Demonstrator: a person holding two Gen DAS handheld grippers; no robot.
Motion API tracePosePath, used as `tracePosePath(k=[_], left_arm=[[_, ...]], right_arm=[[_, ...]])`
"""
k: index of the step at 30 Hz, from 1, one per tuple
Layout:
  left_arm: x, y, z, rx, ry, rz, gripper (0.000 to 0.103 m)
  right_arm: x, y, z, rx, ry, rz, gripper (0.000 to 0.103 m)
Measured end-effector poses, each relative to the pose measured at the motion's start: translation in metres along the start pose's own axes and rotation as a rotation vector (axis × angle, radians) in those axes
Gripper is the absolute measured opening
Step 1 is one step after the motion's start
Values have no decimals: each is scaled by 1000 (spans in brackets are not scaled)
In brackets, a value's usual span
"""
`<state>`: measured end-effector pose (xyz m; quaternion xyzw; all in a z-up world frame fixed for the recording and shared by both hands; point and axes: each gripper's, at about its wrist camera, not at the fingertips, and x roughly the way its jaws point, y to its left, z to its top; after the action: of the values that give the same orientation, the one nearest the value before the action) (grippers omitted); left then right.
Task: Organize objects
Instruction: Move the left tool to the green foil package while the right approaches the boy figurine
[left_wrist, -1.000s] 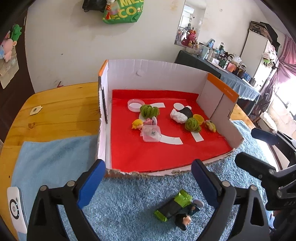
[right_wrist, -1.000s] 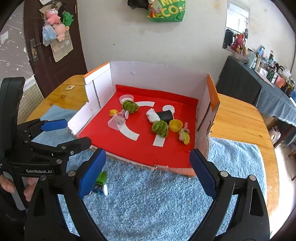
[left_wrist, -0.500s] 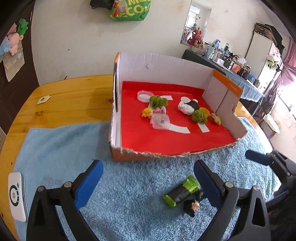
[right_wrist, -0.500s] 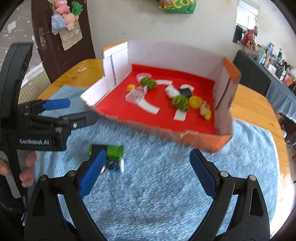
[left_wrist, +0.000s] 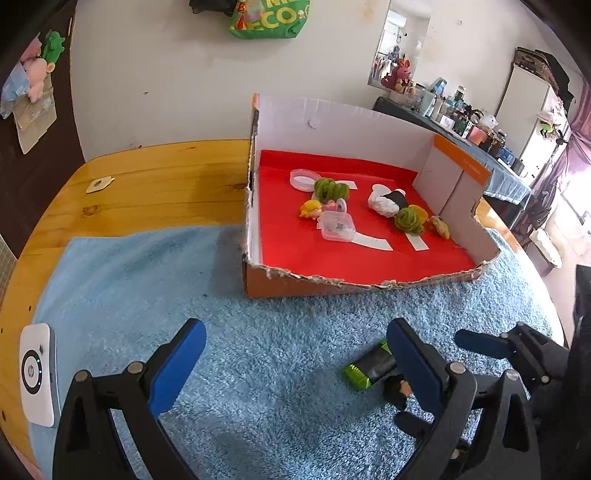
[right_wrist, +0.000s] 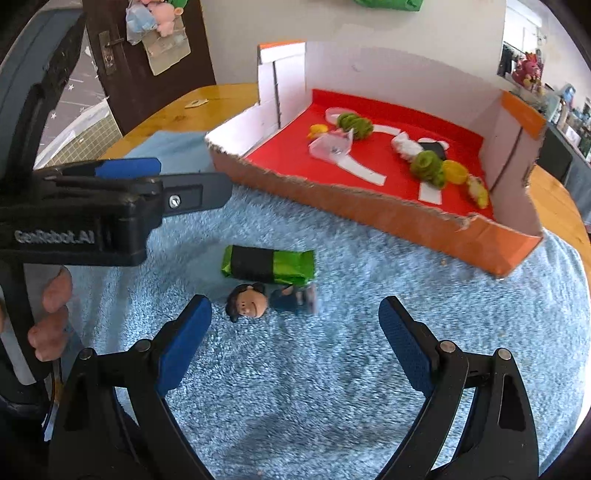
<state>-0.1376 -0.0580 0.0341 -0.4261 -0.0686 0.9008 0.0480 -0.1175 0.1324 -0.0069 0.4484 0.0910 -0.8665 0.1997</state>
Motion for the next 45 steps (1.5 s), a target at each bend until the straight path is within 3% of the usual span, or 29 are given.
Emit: tracePosePath(k=[11,19,32,35,40,45], left_arm=[[6,1,-6,8,21,-23,100],[11,-15,-16,103,22,-69,99],[14,-51,-28,361,13,-90,72],[15,-60,-31,420,7,-95,70],[23,-68,-33,471,24,-90,58],[30,-66,-38,486,49,-106,46]], right_arm=[[6,-25,-2,36,10,-71,93],[-2,-65,2,94,-1,-122,93],[6,-60,19,-24,-28,-46,91],[7,-60,22,-25,-25,-19,87],[14,-57,21,-38,0,4,65],[16,-53,16,-62,17,12,63]])
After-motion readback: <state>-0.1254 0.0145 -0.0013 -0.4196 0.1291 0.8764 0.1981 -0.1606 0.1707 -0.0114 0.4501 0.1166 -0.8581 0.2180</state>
